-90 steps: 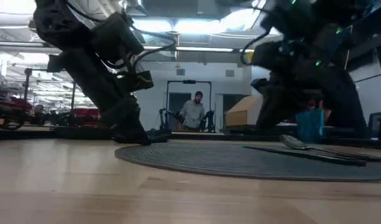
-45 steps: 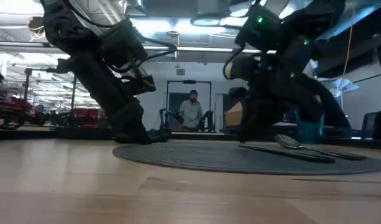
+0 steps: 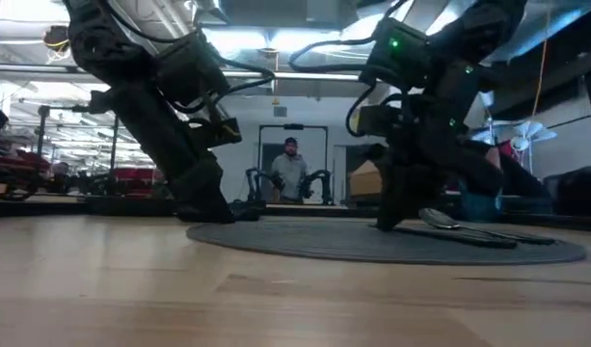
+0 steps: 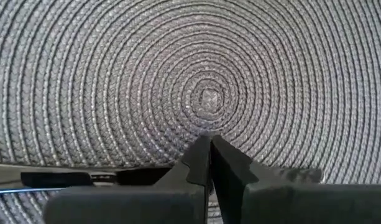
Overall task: Set table place
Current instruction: Put the black table knife on the gray tablemat to the left of the black spoon
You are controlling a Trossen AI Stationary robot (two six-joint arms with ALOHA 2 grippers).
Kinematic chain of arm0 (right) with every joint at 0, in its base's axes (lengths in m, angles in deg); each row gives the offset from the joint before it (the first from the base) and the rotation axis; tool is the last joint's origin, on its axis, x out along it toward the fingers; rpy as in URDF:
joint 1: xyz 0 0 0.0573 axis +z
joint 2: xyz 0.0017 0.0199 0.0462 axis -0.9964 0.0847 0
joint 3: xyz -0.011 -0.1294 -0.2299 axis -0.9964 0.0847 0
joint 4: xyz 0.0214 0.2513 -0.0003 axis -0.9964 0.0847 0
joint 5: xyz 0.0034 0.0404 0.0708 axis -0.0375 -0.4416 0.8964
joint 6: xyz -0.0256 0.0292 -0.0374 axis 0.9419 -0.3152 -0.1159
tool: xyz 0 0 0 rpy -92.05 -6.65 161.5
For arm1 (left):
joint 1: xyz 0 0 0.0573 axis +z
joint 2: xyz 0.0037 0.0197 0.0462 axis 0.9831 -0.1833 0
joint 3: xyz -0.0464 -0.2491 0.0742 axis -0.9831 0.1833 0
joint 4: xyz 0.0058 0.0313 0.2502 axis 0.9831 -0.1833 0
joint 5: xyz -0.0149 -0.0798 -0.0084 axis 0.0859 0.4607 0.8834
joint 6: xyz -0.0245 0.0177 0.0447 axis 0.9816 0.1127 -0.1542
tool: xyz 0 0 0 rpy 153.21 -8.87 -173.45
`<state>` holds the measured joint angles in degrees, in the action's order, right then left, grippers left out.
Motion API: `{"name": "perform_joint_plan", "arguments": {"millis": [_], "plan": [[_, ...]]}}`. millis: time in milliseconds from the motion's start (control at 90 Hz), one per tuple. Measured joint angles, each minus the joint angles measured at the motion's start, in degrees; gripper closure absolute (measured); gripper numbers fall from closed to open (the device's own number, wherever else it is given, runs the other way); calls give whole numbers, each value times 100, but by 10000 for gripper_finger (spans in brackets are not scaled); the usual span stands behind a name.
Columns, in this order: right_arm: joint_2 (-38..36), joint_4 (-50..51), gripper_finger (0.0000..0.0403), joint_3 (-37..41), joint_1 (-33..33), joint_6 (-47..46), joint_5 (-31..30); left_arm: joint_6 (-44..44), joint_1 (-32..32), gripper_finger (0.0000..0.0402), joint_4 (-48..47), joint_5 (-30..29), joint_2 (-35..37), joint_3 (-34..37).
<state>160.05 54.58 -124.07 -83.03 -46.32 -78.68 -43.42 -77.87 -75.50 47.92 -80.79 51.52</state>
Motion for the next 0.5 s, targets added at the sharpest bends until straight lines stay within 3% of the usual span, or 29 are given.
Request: {"name": "perform_joint_plan", "arguments": {"millis": [311,500], "plan": [[4,202,403,-109,0,28,-217,-138,-65,402,3,-15,20,3],[4,183,403,-111,0,28,-217,-251,-439,402,-118,98,601,43]]}}
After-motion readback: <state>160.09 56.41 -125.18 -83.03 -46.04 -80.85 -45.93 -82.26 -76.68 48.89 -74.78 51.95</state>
